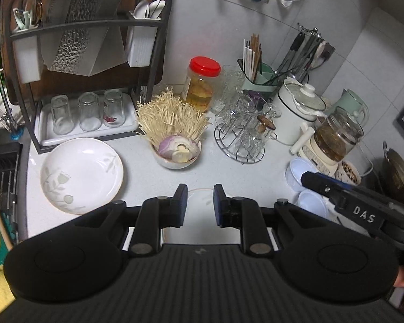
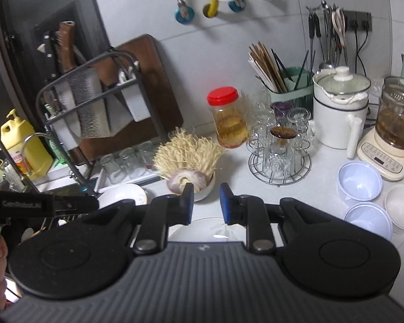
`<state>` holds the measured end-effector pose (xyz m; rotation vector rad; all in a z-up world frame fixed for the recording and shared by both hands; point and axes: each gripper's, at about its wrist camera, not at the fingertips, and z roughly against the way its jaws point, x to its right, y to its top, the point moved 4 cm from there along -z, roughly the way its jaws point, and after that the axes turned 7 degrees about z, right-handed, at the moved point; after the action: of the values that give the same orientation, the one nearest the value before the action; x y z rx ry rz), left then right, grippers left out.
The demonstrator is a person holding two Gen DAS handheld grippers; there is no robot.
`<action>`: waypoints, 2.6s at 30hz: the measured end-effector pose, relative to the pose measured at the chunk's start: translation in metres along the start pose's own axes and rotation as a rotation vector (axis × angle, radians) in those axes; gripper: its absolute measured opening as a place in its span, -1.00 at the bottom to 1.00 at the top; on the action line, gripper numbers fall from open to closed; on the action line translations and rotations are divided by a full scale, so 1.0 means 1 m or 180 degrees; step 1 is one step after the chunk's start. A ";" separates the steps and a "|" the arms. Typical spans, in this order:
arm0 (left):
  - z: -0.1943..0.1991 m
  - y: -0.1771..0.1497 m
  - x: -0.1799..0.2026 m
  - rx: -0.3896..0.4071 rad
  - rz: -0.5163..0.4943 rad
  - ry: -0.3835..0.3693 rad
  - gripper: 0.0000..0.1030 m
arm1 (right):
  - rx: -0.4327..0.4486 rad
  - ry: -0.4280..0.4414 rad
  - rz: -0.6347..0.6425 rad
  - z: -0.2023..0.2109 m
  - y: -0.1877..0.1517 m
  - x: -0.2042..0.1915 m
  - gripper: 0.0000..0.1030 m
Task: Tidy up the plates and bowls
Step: 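Move both grippers to the small white plate beside the dish rack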
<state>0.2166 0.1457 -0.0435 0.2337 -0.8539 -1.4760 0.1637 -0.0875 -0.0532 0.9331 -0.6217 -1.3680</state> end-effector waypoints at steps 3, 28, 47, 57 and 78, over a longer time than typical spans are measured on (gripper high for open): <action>0.011 -0.010 -0.007 0.0000 -0.0019 0.0018 -0.56 | -0.0002 -0.0027 0.0016 0.013 -0.005 -0.012 -0.52; 0.042 -0.099 -0.006 -0.0045 0.0461 0.0457 -0.56 | -0.0252 0.0321 0.0256 0.054 -0.058 -0.022 -0.52; 0.045 -0.155 0.023 -0.0047 0.0928 0.0834 -0.56 | -0.0299 0.0770 0.0407 0.072 -0.080 0.015 -0.52; 0.041 -0.149 0.009 -0.0056 0.0989 0.0924 -0.25 | -0.0348 0.0832 0.0372 0.060 -0.081 0.018 -0.50; -0.010 -0.076 -0.093 -0.0183 0.1038 0.0864 0.82 | -0.0598 0.0639 0.0069 -0.029 -0.062 -0.018 0.62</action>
<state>0.1764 0.2184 -0.1309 0.2335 -0.5970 -1.1315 0.1526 -0.0609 -0.1177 0.8951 -0.3437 -1.2709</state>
